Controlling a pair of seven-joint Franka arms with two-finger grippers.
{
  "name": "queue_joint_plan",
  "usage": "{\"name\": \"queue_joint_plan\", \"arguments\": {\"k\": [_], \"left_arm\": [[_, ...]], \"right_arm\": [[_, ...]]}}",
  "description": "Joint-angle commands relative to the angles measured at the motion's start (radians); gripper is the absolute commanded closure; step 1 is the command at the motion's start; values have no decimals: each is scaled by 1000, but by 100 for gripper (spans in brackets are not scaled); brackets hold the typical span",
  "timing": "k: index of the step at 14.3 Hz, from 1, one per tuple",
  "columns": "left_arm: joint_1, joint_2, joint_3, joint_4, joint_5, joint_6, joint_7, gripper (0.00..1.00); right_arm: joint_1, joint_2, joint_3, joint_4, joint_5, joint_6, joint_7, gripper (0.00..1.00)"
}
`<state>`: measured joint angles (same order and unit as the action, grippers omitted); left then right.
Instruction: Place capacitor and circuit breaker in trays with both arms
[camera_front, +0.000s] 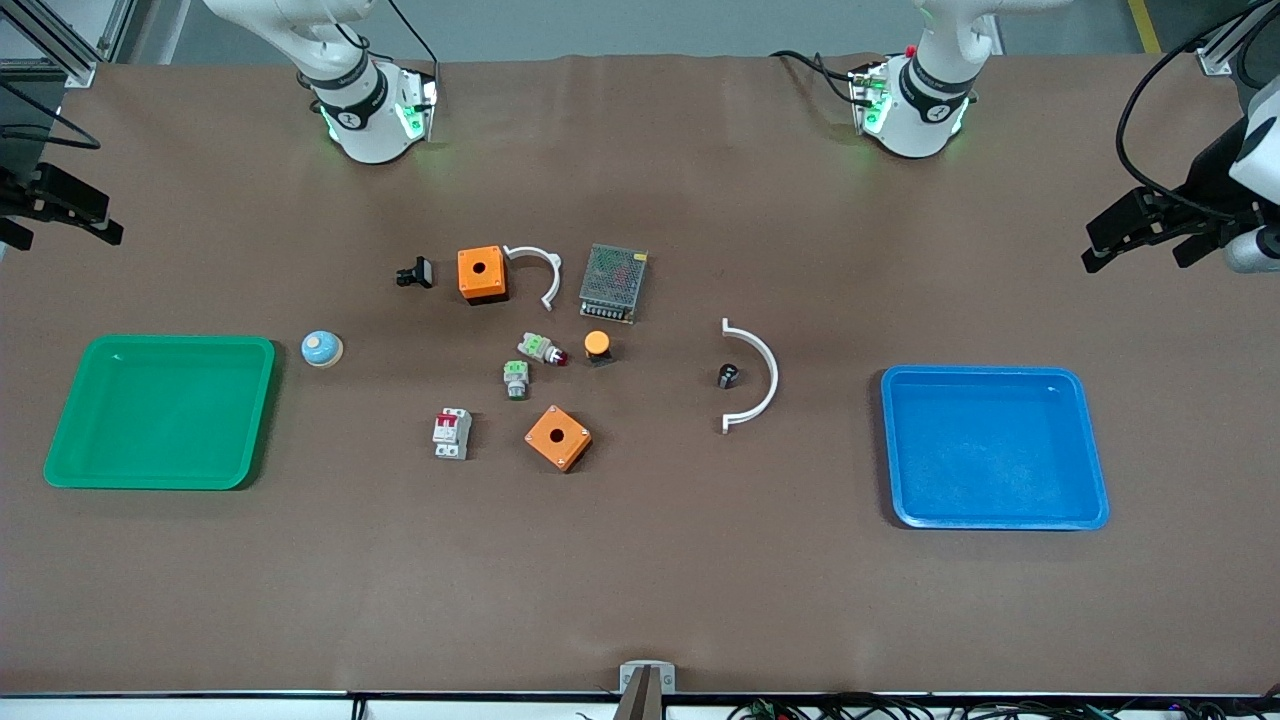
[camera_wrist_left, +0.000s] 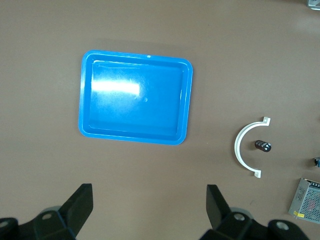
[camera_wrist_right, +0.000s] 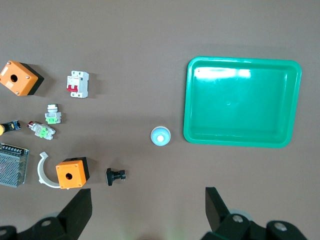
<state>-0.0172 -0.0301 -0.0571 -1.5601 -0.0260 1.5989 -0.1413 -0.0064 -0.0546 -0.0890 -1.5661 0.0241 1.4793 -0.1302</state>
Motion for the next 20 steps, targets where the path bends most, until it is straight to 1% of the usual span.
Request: {"name": "queue_joint_plan", "arguments": {"k": [1, 11, 13, 14, 15, 17, 18, 20], "left_arm": [[3, 6, -3, 11, -8, 0, 9, 0], [6, 21, -3, 12, -14, 1, 9, 0], [-1, 53, -4, 3, -14, -2, 6, 0], [-19, 70, -10, -1, -8, -4, 3, 0], [-45, 108, -26, -5, -11, -14, -7, 0], [-98, 180, -33, -3, -18, -37, -90, 0], [-143, 231, -36, 3, -20, -27, -148, 0], [-211, 315, -39, -1, -20, 68, -288, 0]], "right_arm": [[-9, -27, 5, -25, -15, 3, -12, 0], [-11, -24, 5, -16, -16, -4, -11, 0], [-11, -22, 5, -12, -16, -2, -11, 0], [-11, -22, 3, -11, -16, -2, -9, 0], [-12, -21, 3, -8, -16, -4, -9, 0], [-11, -17, 3, 6, -16, -5, 0, 0], [-11, -13, 3, 8, -16, -4, 1, 0], [-14, 18, 3, 8, -16, 6, 1, 0]]}}
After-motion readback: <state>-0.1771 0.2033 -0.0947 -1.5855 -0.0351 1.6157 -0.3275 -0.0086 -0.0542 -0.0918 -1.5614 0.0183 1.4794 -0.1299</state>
